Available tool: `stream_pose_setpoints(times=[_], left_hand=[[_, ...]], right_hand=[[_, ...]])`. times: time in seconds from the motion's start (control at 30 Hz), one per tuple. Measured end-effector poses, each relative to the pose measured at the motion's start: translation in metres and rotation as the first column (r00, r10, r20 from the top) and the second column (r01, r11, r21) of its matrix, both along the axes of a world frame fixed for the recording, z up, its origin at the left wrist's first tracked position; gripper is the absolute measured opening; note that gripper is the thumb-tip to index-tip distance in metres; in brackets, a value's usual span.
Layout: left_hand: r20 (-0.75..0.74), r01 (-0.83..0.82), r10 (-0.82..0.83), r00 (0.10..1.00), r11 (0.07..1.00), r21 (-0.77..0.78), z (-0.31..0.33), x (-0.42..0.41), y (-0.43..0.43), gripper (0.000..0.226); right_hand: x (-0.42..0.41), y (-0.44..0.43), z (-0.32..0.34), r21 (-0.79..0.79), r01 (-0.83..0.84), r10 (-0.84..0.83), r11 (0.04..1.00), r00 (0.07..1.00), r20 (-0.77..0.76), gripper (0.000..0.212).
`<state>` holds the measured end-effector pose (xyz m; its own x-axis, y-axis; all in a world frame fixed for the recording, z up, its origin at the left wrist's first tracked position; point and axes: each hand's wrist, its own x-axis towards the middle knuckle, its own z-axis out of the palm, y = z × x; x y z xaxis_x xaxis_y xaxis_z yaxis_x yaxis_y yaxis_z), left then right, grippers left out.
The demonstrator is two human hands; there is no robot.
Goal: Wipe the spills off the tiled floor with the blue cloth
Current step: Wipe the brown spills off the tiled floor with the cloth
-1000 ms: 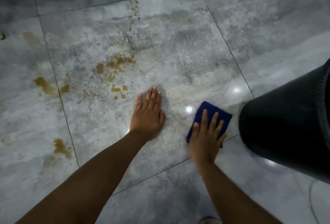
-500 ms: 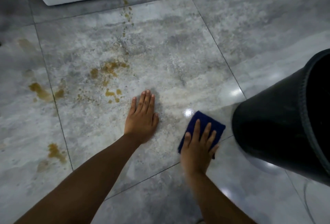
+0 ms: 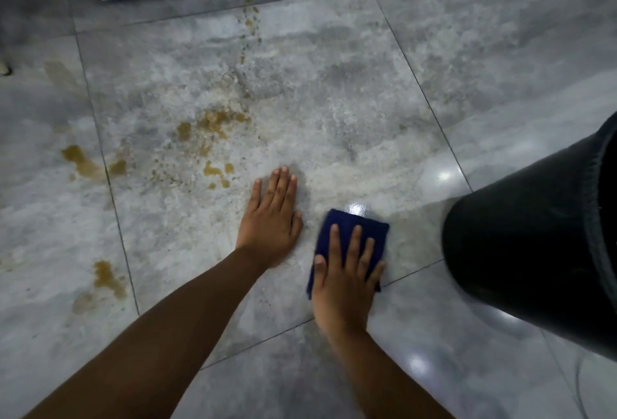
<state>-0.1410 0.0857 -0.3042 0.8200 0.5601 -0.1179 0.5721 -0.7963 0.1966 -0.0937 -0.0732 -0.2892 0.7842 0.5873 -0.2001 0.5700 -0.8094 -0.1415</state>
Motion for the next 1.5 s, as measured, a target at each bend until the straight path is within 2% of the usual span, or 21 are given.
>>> stream_pose_setpoints(times=[0.07, 0.13, 0.2, 0.27, 0.33, 0.43, 0.53, 0.63, 0.7, 0.87, 0.97, 1.07, 1.2, 1.33, 1.43, 1.5], left_hand=[[-0.006, -0.005, 0.004, 1.000, 1.000, -0.004, 0.000, 0.002, -0.002, 0.064], [0.025, -0.006, 0.006, 1.000, 1.000, -0.016, 0.004, 0.003, -0.004, 0.063], [0.061, -0.027, 0.028, 0.998, 0.999, -0.021, 0.007, -0.006, -0.005, 0.062], [0.077, -0.080, 0.081, 0.994, 0.997, -0.025, 0.010, -0.023, -0.007, 0.062], [0.086, -0.166, 0.168, 0.982, 0.986, -0.025, 0.014, -0.045, -0.009, 0.063], [0.116, -0.348, 0.352, 0.929, 0.936, -0.052, 0.020, -0.073, -0.003, 0.064], [0.096, -0.446, 0.452, 0.887, 0.891, -0.083, 0.020, -0.093, 0.005, 0.064], [0.039, -0.476, 0.478, 0.877, 0.878, -0.049, 0.010, -0.102, 0.007, 0.064], [0.016, -0.473, 0.473, 0.881, 0.881, -0.012, 0.004, -0.103, 0.008, 0.063], [-0.001, -0.459, 0.459, 0.888, 0.888, 0.021, 0.003, -0.102, 0.009, 0.062], [0.013, -0.453, 0.453, 0.892, 0.891, 0.037, 0.002, -0.105, 0.010, 0.063], [0.026, -0.457, 0.456, 0.889, 0.889, 0.038, 0.000, -0.106, 0.010, 0.064], [0.033, -0.462, 0.462, 0.886, 0.887, 0.001, -0.001, -0.105, 0.014, 0.066], [0.023, -0.470, 0.470, 0.882, 0.882, -0.021, 0.002, -0.105, 0.012, 0.067], [0.034, -0.480, 0.480, 0.877, 0.877, -0.003, 0.004, -0.105, 0.010, 0.067], [0.044, -0.499, 0.498, 0.866, 0.867, 0.008, 0.003, -0.105, 0.009, 0.067]], right_hand=[[0.006, 0.014, -0.002, 0.013, -0.130, 0.130, 0.991, 0.991, 0.001, 0.057], [0.038, 0.023, -0.004, 0.006, -0.190, 0.189, 0.982, 0.981, 0.036, 0.057], [0.074, 0.024, -0.006, -0.029, -0.170, 0.171, 0.985, 0.985, 0.038, 0.057], [0.095, 0.015, -0.008, -0.019, -0.065, 0.065, 0.998, 0.998, 0.014, 0.057], [0.084, 0.006, -0.007, 0.000, -0.012, 0.012, 1.000, 0.999, 0.045, 0.058], [0.035, 0.008, -0.001, 0.019, -0.184, 0.183, 0.983, 0.982, 0.040, 0.057], [0.005, 0.039, 0.003, 0.070, -0.462, 0.463, 0.884, 0.886, -0.001, 0.054], [0.017, 0.089, 0.001, 0.087, -0.617, 0.621, 0.782, 0.783, -0.025, 0.053], [0.037, 0.117, 0.000, 0.055, -0.666, 0.668, 0.744, 0.743, -0.036, 0.055], [0.045, 0.092, -0.002, 0.033, -0.650, 0.648, 0.760, 0.760, 0.044, 0.054], [0.019, 0.090, 0.000, 0.076, -0.747, 0.748, 0.660, 0.663, 0.029, 0.050], [0.015, 0.138, 0.000, 0.104, -0.817, 0.822, 0.567, 0.570, 0.000, 0.049], [0.048, 0.190, 0.000, 0.052, -0.778, 0.779, 0.627, 0.624, -0.062, 0.049], [0.064, 0.155, 0.000, 0.042, -0.755, 0.756, 0.654, 0.653, -0.046, 0.052], [0.041, 0.129, 0.004, 0.029, -0.843, 0.844, 0.537, 0.535, -0.044, 0.052], [0.029, 0.152, 0.003, 0.045, -0.900, 0.901, 0.433, 0.430, -0.056, 0.051]])
